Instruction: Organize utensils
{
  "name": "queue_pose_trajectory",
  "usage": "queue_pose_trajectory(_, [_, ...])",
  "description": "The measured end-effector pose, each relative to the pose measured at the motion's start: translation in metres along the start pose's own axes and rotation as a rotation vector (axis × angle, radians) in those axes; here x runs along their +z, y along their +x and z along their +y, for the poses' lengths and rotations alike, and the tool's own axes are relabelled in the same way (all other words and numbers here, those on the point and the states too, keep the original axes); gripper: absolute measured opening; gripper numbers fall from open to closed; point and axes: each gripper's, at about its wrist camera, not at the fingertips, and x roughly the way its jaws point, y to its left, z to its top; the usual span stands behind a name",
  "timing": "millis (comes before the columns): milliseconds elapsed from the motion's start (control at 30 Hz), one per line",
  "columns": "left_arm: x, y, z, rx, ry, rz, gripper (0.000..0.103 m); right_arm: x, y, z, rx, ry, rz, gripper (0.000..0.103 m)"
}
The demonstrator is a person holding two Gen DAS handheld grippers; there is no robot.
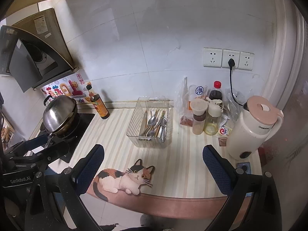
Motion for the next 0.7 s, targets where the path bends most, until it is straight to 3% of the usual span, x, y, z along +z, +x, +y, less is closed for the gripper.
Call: queue_pose_trajectory(700, [0.0022,0.0019,-0.0017,0.004,0.005,0.004,0.103,0.0004,0.0045,-0.0003,0.01,-0.003,0.007,0.103])
